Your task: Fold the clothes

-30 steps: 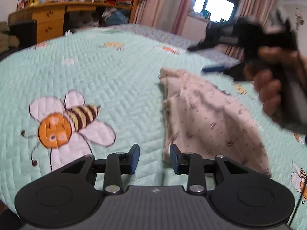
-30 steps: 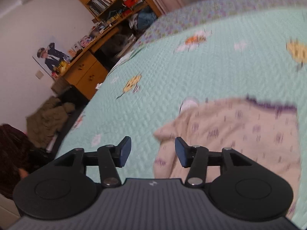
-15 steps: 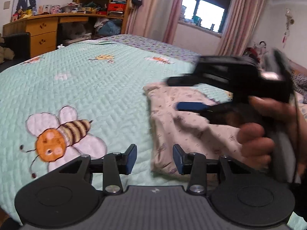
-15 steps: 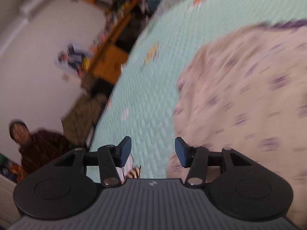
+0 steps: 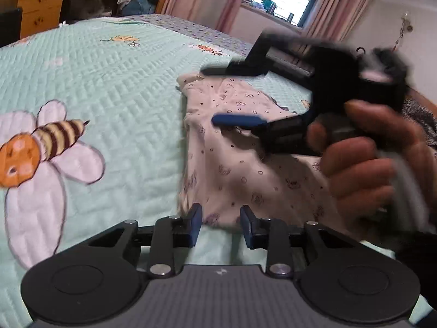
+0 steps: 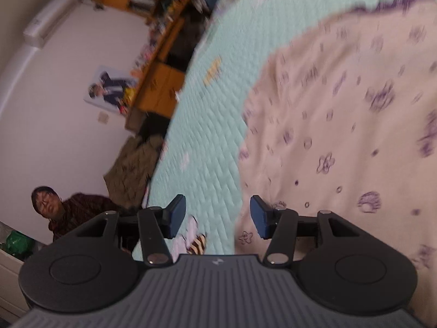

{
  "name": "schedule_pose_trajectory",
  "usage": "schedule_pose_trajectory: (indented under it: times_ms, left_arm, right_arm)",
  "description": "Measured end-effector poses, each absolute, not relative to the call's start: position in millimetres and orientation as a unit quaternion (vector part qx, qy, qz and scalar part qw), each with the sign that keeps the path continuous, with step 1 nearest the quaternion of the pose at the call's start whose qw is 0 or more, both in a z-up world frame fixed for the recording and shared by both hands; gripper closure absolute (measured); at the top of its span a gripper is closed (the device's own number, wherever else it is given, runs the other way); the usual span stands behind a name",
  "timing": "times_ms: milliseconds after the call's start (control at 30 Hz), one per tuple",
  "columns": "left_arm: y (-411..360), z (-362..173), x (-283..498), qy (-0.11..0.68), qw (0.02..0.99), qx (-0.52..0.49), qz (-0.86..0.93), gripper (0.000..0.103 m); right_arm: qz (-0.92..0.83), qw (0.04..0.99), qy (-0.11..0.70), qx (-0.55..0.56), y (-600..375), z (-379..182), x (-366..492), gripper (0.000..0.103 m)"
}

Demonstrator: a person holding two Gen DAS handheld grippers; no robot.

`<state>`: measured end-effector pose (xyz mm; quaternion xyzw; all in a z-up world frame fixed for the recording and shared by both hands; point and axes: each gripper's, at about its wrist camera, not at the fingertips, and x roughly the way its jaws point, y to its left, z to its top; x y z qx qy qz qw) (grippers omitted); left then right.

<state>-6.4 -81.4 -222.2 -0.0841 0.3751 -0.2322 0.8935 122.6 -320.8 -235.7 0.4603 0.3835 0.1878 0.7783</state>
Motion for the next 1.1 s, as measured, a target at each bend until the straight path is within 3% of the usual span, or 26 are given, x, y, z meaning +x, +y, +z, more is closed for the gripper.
schedule_pose_trajectory:
  times_ms: [100,233,367,467,533,700,800,900,1000,1100]
  left_arm:
    - [-72.0,-218.6,-12.8,0.368,0.898,-0.082,-0.227,0.06]
    - [-77.8,-199.6,-16.8,0.327,0.908,-0.075,-0.251,0.06]
    - [-89.9,-192.3,-14.6,0.298,0.913,-0.056,-0.274,0.045]
    - [-91.4,-202.4,-9.3,0.311,0.909,-0.054,-0.271,0.05]
    - [-92.4,-209.0,-5.8,0.321,0.907,-0.053,-0.269,0.059]
    - [-94.9,-225.8,3.0,0.344,0.9,-0.049,-0.264,0.053]
    - [-96.0,-227.9,8.7,0.348,0.898,-0.046,-0.264,0.054]
    - [-96.2,-227.1,9.7,0.347,0.898,-0.043,-0.269,0.053]
    - [-94.3,-222.7,9.8,0.343,0.899,-0.054,-0.267,0.053]
    - [-95.2,-211.4,2.6,0.314,0.911,-0.047,-0.263,0.052]
  right_arm:
    - [0.178,0.781,0.374,0.467,-333.3,-239.8,114.2,0.05]
    - [0.201,0.786,0.333,0.481,-338.5,-219.8,103.7,0.04]
    - [0.213,0.782,0.332,0.482,-328.7,-213.1,129.8,0.034]
    - [0.192,0.761,0.366,0.5,-332.5,-236.1,151.9,0.035]
    - [0.183,0.745,0.366,0.527,-339.2,-241.2,154.9,0.037]
    - [0.223,0.76,0.326,0.516,-335.0,-214.3,183.7,0.028]
    - [0.175,0.76,0.35,0.519,-348.1,-230.5,223.3,0.028]
    - [0.081,0.788,0.336,0.511,-390.6,-245.9,231.6,0.048]
    - [0.079,0.784,0.254,0.561,-426.0,-237.3,197.8,0.04]
    - [0.137,0.776,0.226,0.573,-429.4,-228.8,157.9,0.03]
